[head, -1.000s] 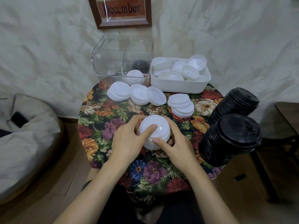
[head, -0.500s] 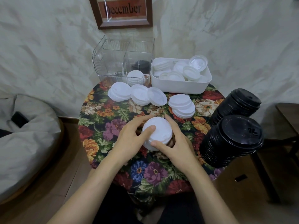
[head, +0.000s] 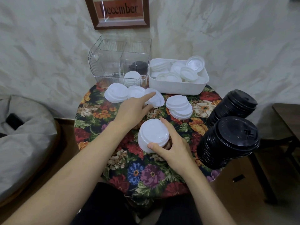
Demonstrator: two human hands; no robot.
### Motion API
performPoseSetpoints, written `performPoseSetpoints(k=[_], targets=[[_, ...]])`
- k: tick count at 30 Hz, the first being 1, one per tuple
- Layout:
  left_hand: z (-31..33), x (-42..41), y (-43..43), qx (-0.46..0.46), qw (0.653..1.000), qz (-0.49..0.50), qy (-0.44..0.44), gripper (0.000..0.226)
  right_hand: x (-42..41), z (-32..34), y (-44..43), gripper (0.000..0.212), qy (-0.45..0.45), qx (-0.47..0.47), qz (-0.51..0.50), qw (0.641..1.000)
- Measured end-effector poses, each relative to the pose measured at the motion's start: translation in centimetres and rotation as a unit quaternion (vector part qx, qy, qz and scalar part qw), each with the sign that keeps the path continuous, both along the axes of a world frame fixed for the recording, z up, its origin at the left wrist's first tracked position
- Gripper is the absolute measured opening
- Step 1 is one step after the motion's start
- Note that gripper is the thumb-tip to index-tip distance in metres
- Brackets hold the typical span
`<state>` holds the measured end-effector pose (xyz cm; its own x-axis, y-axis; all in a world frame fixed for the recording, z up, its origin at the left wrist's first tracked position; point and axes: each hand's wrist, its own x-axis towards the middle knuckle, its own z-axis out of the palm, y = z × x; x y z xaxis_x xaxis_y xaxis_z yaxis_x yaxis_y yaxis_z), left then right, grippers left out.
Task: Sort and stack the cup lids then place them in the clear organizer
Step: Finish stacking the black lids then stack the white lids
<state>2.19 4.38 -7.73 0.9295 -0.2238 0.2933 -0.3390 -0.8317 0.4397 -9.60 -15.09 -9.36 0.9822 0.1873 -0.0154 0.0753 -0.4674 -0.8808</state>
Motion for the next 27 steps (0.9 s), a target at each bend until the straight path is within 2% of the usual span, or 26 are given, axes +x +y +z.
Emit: performPoseSetpoints(k=[5, 8, 16, 21, 23, 27], targets=[[-0.1, 1.3, -0.5, 0.061, 0.997, 0.029, -0.027, 0.026, -0.1, 0.1, 0.0, 0.079, -0.007, -0.007, 0.000, 1.000], [0.2, 0.7, -0.5, 0.040, 0.998, 0.040, -0.016, 0.019, -0.1, 0.1, -0.1, 0.080, -0.008, -0.006, 0.002, 1.000], [3.6, -4.5, -0.2, -0.154, 0.987, 0.049, -0.021, 0.009, -0.1, 0.0, -0.2, 0.084, -0.015, -0.012, 0.004, 1.000], [4.7, -7.3, 1.1, -0.310, 0.949, 0.039, 0.046, 0.015, -0.1, -0.2, -0.2, 0.082, -0.017, -0.010, 0.003, 1.000], [4.6, -8.2, 1.4, -0.374, 0.923, 0.020, 0.083, 0.018, -0.1, -0.2, -0.2, 0.083, -0.015, -0.006, 0.001, 1.000], [3.2, -8.9, 1.9, -0.435, 0.888, 0.020, 0.144, 0.042, -0.1, -0.2, -0.1, 0.087, -0.017, 0.005, 0.000, 1.000]])
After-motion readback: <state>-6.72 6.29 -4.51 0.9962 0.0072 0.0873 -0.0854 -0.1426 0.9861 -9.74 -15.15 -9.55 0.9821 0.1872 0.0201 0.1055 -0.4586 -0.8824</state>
